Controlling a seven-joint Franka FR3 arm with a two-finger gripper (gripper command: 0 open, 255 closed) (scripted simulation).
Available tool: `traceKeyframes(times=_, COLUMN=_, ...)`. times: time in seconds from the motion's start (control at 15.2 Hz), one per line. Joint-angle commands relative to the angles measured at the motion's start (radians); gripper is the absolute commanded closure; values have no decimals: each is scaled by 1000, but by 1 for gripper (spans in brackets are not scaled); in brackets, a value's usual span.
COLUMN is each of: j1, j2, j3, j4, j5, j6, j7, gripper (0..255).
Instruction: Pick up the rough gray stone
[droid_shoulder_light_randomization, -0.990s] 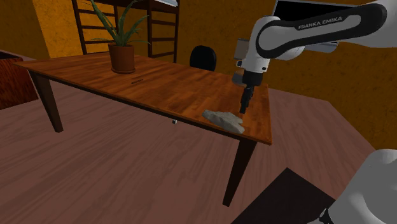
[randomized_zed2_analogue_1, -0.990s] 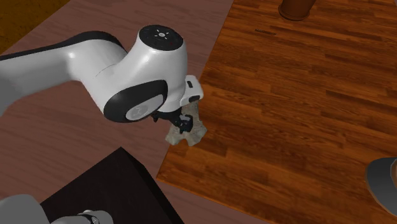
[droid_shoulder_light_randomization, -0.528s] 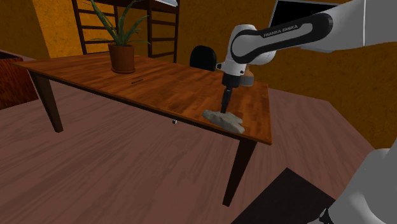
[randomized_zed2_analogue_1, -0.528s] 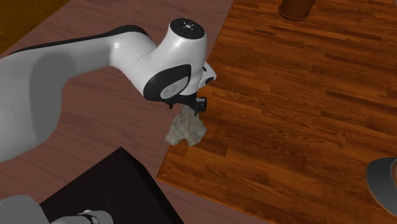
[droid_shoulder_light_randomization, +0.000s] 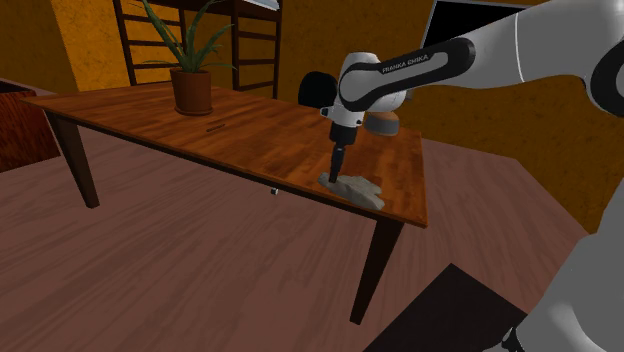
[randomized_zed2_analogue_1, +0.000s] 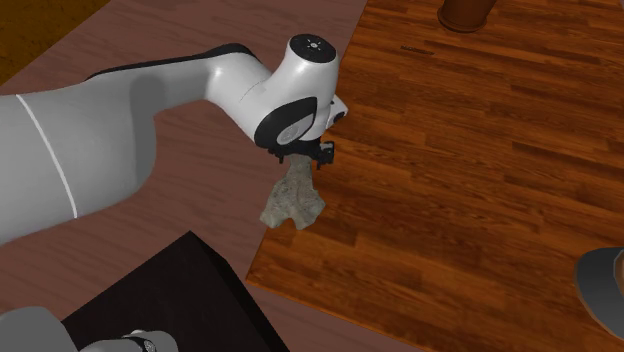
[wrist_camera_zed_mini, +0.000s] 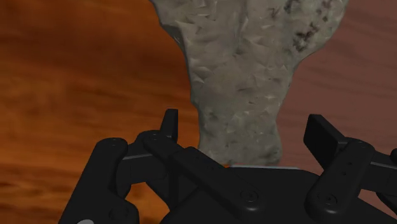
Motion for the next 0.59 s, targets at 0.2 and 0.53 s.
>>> traceKeyframes(times=0.2, j1=0, j2=24, j3=1, j4=-31, j5=4, j6=56, j7=-8, gripper=0)
traceKeyframes(times=0.53, j1=0, j2=21, j3=1, j4=-35, j5=4, j6=57, j7=-8, gripper=255)
